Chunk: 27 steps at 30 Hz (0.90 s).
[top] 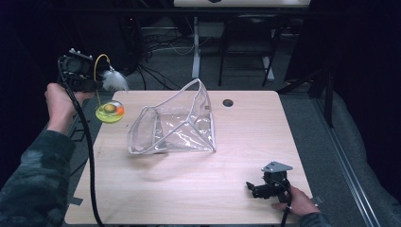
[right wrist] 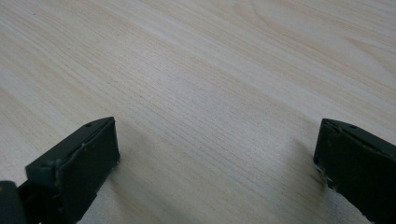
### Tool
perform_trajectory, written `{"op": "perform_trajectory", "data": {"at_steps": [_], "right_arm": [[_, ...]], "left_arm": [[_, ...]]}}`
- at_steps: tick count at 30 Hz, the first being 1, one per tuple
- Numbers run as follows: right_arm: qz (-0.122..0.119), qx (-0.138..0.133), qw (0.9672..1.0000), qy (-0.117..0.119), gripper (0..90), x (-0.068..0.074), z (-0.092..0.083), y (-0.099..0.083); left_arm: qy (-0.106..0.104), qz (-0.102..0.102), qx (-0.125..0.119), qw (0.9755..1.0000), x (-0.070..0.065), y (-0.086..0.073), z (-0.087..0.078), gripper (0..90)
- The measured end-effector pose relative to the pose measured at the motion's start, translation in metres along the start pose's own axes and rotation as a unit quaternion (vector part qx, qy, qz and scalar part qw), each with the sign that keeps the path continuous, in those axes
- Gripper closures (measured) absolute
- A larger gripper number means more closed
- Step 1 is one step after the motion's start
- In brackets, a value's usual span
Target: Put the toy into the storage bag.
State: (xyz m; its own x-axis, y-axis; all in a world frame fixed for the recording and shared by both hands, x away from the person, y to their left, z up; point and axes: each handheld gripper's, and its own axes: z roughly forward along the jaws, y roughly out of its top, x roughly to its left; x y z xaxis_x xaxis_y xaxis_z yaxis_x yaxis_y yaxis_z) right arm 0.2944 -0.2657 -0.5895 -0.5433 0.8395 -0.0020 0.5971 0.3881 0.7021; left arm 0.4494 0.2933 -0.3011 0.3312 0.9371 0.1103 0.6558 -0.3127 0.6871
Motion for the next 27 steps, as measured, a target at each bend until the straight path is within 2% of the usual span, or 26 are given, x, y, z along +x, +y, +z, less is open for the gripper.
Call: {"op": "perform_trajectory", "data": {"at_steps": [8, 15, 21, 27], "right_arm": [[0.0, -0.001, 1.0, 0.0, 0.0, 0.0, 0.0, 0.0], [0.002, -0.002, 1.0, -0.001, 0.0, 0.0, 0.0, 0.0], [0.002, -0.002, 1.0, -0.001, 0.0, 0.0, 0.0, 0.0], [0.0, 0.0, 1.0, 0.0, 0.0, 0.0, 0.0, 0.0]], "left_arm": [[-0.006, 0.009, -0.016, 0.9998, -0.007, 0.016, -0.011, 87.7], [-0.005, 0.029, -0.029, 0.9991, -0.018, 0.031, -0.024, 87.7], [-0.013, 0.039, -0.043, 0.9982, -0.026, 0.04, -0.037, 87.7], [-0.016, 0.058, -0.051, 0.9969, -0.035, 0.047, -0.045, 87.7]]}}
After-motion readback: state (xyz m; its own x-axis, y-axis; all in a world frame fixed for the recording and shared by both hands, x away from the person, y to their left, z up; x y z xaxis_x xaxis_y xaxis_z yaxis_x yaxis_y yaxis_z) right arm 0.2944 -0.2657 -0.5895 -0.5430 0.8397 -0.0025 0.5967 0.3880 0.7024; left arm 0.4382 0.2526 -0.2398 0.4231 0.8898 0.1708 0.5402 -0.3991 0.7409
